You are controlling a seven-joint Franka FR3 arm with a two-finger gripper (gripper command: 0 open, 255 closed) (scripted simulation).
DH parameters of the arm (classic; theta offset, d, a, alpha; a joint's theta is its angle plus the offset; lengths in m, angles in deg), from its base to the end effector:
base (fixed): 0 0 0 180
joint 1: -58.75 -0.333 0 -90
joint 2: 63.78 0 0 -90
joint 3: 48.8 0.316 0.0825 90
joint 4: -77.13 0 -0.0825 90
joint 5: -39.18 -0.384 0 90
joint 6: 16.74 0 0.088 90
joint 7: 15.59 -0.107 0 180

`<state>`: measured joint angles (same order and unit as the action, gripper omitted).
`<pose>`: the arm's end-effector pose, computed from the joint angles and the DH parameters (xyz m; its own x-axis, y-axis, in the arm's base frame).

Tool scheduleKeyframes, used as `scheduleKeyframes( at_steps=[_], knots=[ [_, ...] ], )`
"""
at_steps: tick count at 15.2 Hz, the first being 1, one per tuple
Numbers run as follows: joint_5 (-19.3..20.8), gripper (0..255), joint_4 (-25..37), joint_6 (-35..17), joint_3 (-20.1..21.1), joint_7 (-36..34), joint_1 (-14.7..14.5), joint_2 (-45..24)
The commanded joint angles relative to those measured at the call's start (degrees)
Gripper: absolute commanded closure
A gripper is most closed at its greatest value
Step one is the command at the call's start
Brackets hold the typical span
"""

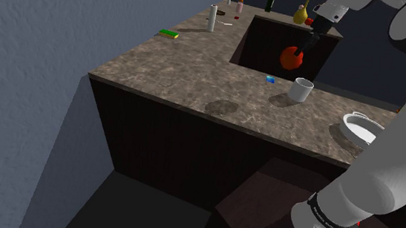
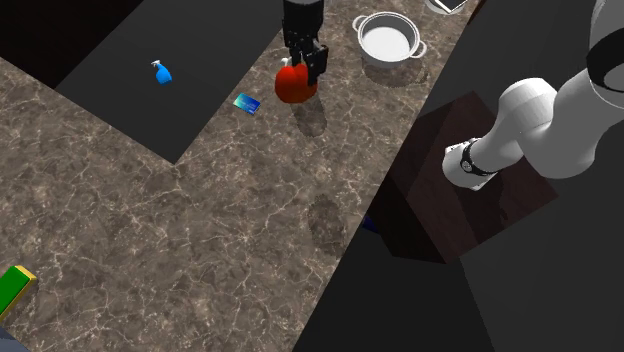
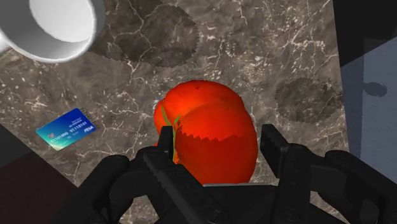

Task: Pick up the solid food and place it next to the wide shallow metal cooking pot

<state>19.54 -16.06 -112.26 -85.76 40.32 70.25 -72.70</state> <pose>0.4350 -0.4071 0.5361 0.9861 0.0676 0.1517 0.0985 -0.9735 -0.2066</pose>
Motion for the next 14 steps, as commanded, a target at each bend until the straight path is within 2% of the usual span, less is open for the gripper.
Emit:
scheduleKeyframes(
  at_steps=[1, 7, 14],
  knots=[
    [2.03, 255, -3.81, -0.75, -0.85, 1.23, 0.19, 3.39],
    [7.56, 255, -11.51, -1.21, -3.25, 4.82, 2.18, 11.58],
    [13.47, 255, -16.99, -0.08, -6.34, 9.81, 5.90, 19.00]
  ],
)
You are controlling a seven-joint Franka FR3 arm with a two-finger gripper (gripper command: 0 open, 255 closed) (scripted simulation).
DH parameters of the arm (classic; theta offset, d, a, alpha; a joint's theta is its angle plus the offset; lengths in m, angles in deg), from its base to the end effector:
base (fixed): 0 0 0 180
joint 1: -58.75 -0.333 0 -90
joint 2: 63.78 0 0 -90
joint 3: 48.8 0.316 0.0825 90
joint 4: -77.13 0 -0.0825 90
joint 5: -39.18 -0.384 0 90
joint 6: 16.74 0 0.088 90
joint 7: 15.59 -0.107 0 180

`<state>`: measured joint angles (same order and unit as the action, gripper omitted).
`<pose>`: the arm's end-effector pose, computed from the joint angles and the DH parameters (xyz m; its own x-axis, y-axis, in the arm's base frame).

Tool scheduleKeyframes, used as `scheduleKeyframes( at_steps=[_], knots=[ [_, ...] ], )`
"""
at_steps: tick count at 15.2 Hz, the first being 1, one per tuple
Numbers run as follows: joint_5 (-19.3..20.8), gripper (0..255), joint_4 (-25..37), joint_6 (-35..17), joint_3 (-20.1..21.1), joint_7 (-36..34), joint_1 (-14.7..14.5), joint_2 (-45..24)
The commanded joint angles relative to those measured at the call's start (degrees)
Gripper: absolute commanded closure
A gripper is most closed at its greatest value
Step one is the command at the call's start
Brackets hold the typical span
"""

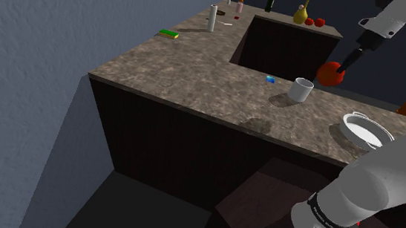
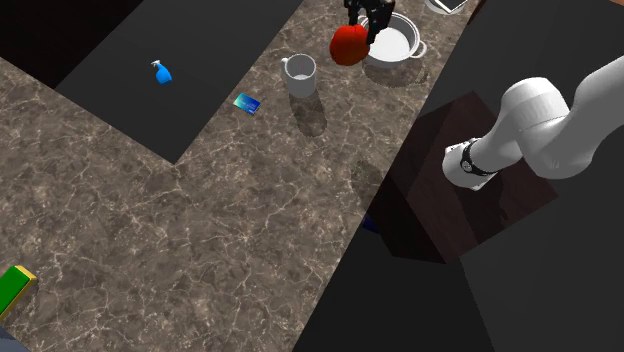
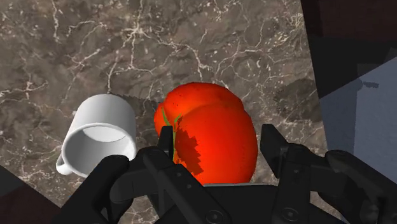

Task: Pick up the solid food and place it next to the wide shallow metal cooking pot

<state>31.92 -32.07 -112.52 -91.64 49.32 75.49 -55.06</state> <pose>0.2554 -0.4460 0.5358 0.9862 0.0676 0.1513 0.0985 -0.9734 -0.2071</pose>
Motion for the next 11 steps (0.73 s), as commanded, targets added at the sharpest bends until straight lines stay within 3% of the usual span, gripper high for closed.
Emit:
scheduleKeyframes(
  at_steps=[1, 11],
  knots=[
    [1.87, 255, -1.48, 0.46, -0.96, 1.64, 1.25, 2.19],
    [8.20, 255, -2.75, 3.90, -7.66, 11.92, 6.93, 7.10]
  ],
)
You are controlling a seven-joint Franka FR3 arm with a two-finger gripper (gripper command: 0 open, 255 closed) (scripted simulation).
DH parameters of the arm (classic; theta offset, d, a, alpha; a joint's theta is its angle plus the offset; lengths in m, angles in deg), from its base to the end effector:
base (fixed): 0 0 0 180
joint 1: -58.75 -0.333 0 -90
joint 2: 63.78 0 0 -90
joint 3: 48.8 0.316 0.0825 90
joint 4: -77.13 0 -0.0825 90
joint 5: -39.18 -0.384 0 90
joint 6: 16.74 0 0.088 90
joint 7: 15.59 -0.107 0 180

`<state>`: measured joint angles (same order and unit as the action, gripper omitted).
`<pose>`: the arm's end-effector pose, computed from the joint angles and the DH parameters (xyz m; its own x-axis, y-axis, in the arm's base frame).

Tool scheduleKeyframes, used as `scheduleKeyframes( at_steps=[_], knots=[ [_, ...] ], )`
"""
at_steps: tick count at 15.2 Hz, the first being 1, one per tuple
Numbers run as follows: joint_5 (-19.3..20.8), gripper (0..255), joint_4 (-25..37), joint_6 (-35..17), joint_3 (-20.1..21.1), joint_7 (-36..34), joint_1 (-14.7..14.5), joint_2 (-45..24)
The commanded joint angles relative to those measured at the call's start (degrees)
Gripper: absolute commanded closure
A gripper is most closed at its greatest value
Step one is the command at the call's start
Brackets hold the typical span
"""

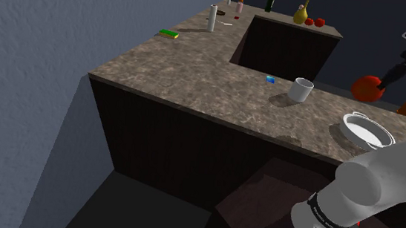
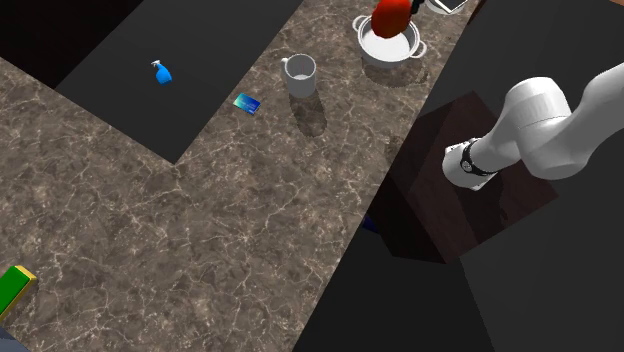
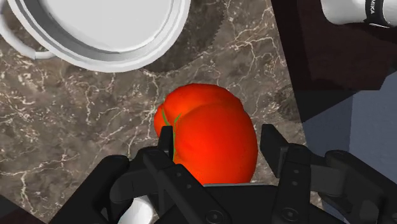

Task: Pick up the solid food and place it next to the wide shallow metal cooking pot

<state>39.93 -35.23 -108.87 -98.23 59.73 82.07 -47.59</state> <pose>0.1096 -0.4739 0.5368 0.9861 0.0673 0.1517 0.0983 -0.9734 -0.2070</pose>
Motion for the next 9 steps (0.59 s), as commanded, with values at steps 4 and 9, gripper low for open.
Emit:
scheduleKeyframes(
  at_steps=[4, 9],
  knots=[
    [1.74, 255, 1.72, 1.71, -4.90, 6.78, 2.06, -0.46],
    [2.23, 255, 4.78, 3.41, -11.21, 14.71, 3.34, -2.81]
  ],
)
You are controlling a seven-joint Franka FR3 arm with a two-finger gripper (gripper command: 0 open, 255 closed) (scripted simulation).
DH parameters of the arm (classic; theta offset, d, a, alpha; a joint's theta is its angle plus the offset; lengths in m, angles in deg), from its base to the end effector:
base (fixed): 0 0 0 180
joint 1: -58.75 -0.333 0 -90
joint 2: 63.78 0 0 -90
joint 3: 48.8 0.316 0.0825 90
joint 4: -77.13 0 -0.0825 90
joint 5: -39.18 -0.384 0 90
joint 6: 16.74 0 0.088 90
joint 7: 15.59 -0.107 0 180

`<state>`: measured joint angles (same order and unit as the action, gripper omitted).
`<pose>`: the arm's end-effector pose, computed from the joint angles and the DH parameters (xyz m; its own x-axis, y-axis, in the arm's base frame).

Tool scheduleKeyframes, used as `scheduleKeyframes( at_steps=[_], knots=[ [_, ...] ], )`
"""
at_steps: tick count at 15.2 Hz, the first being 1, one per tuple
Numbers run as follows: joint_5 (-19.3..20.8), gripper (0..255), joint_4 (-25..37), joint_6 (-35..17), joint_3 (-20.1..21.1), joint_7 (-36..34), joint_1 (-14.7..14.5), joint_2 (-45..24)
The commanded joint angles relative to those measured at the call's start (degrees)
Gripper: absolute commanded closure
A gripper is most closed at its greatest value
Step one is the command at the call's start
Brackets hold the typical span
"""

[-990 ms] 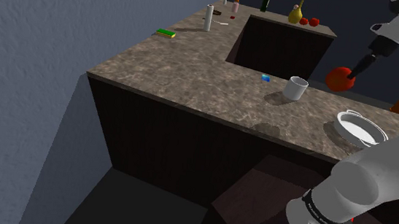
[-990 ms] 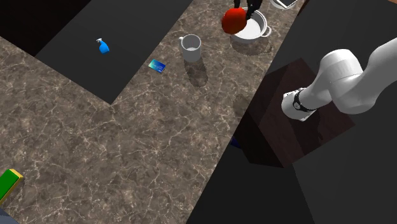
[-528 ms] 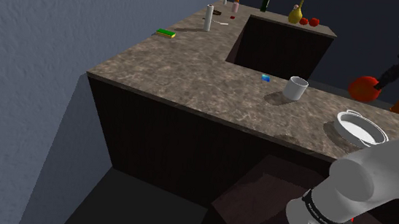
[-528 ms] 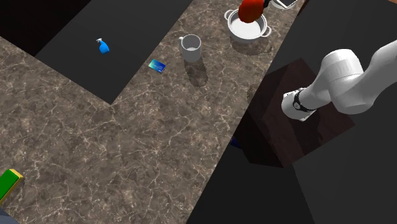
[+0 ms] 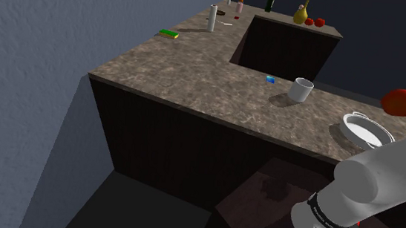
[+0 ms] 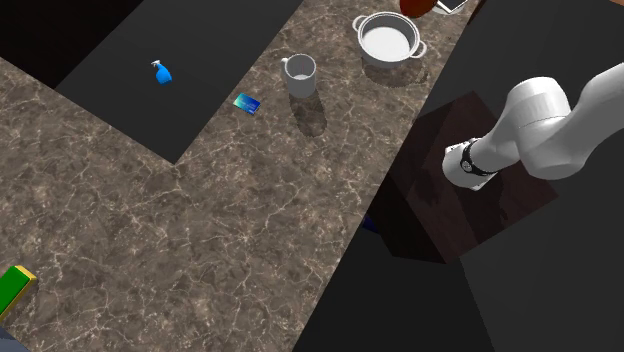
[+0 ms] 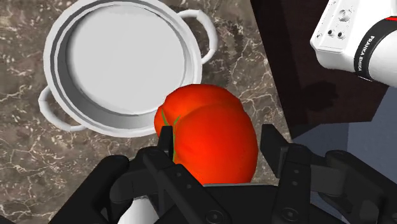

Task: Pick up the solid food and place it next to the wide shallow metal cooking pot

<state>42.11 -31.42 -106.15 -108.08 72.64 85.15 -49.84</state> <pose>-0.0039 -0.5012 0.5340 0.9862 0.0674 0.1515 0.0983 -0.9734 -0.2068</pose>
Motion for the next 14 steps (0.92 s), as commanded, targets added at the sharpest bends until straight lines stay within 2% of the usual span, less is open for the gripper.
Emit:
scheduleKeyframes(
  at_steps=[1, 5, 7, 8, 9, 11, 14],
  knots=[
    [-0.15, 255, 1.79, 1.00, -2.92, 3.64, 0.37, -1.44],
    [-3.02, 255, 5.68, 2.26, -10.98, 12.61, 0.13, -7.35],
    [-7.29, 255, 8.10, 3.14, -16.26, 19.35, 0.53, -13.52],
    [-10.66, 255, 9.49, 3.89, -18.26, 23.68, 2.21, -18.03],
    [-13.88, 255, 11.00, 4.82, -18.69, 27.76, 5.41, -22.34],
    [-17.98, 255, 14.19, 6.57, -16.68, 33.61, 13.11, -28.18],
    [-17.54, 255, 11.73, 4.12, -15.91, 33.36, 13.05, -27.61]
  ],
)
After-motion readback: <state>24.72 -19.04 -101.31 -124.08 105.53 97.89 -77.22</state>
